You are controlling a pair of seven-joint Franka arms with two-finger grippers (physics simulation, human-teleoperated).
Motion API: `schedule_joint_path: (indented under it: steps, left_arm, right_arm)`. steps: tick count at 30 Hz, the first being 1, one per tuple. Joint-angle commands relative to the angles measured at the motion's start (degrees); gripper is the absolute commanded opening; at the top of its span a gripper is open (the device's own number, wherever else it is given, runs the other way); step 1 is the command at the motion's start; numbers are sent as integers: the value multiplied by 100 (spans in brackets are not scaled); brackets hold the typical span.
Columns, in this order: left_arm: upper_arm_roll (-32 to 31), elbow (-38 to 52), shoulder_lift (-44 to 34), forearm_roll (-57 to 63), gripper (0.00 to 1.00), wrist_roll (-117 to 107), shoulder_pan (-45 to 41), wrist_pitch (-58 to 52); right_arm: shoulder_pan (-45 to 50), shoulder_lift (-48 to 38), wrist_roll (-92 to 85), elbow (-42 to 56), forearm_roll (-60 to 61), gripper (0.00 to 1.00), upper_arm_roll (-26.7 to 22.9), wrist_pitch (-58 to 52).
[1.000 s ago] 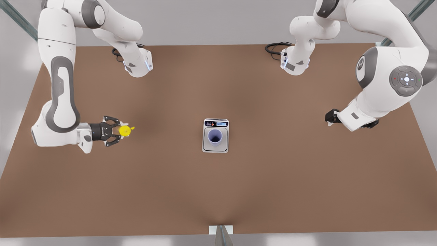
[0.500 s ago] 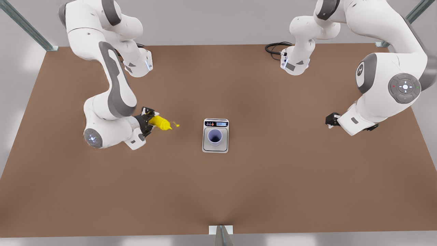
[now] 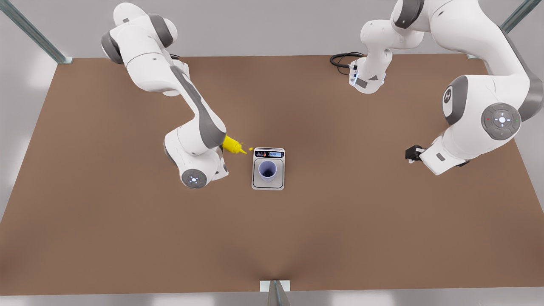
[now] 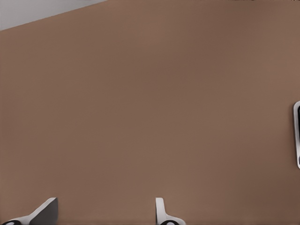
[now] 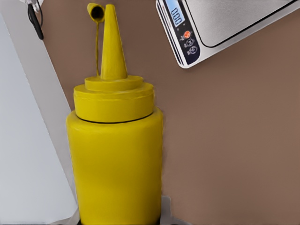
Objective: Move cup to the weight, pick up sauce bottle, pour sauce
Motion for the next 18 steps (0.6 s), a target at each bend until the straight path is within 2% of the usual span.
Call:
schedule_joint_path:
  steps: [1, 5, 8, 9, 12, 14, 18]
  left_arm:
    - [0, 9, 0, 1, 100, 0, 0, 0]
    - [0, 0, 0, 1, 100, 0, 0, 0]
    - [0, 0, 35, 1, 100, 0, 0, 0]
    - [0, 9, 44, 1, 100, 0, 0, 0]
    - [0, 9, 97, 1, 100, 0, 0, 9]
    - [0, 9, 97, 1, 100, 0, 0, 0]
    - [0, 9, 106, 1, 100, -9, 0, 9]
  right_arm:
    - [26, 57, 88, 130, -4, 48, 6, -9]
    - [395, 1165, 870, 1606, 365, 48, -12, -115]
    - [483, 1376, 1230, 1782, 638, 48, -29, -44]
    - [501, 1561, 1486, 2108, 673, 48, -21, -44]
    - [510, 1605, 1670, 2090, 647, 48, -91, -132]
    - [510, 1605, 1767, 2090, 611, 48, -337, -721]
    - [518, 1596, 2962, 2090, 629, 48, -240, -976]
